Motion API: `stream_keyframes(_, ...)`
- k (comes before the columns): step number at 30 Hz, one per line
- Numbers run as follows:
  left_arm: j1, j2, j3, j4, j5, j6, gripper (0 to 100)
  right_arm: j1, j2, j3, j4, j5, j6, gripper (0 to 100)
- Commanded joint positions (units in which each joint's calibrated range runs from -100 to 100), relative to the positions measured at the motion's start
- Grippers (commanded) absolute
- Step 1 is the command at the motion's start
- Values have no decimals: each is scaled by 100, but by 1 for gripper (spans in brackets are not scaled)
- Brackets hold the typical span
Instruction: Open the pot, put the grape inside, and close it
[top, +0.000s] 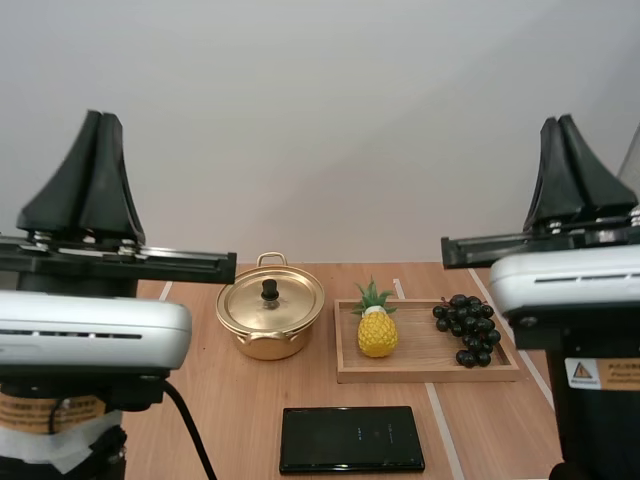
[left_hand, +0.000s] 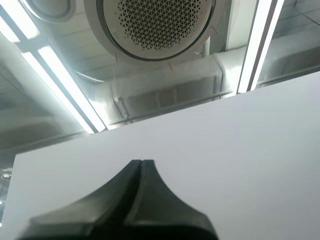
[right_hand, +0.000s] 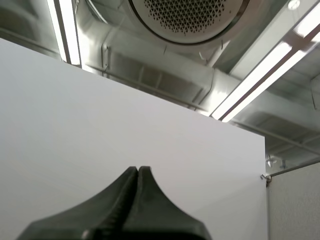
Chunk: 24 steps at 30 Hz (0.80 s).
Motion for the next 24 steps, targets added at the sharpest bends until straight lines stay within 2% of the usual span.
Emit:
stream_keyframes(1, -23, 110, -868, -124, 2094, -2, 0, 6, 44, -1040, 571, 2494, -84, 0)
stream_keyframes(3, -23, 328, -1629, -548, 3701, -81, 0, 6, 296, -1736, 630, 3574, -108, 0)
stream_keyframes(5, -23, 641, -2241, -880, 4491, -75, 0, 6, 659, -2298, 630, 4313, -108, 0)
stream_keyframes(10, -23, 1439, -3598, -1019, 5041, -75, 0, 6, 1614, -3732, 596, 6174, -108, 0)
stream_keyframes(14, -23, 2144, -4639, -1027, 6291, -75, 0, -38, 2399, -4740, 579, 7760, 16, 0)
stream_keyframes(17, -23, 2698, -5236, -1042, 7189, -84, 0, -165, 3052, -5386, 247, 8759, 663, 0)
stream_keyframes(22, -23, 3449, -5851, -1042, 8320, -84, 0, -351, 4076, -6493, -1001, 10408, 2216, 0)
stream_keyframes(24, -23, 3722, -6022, -1042, 8699, -84, 0, -349, 4476, -6905, -1312, 11154, 2440, 0)
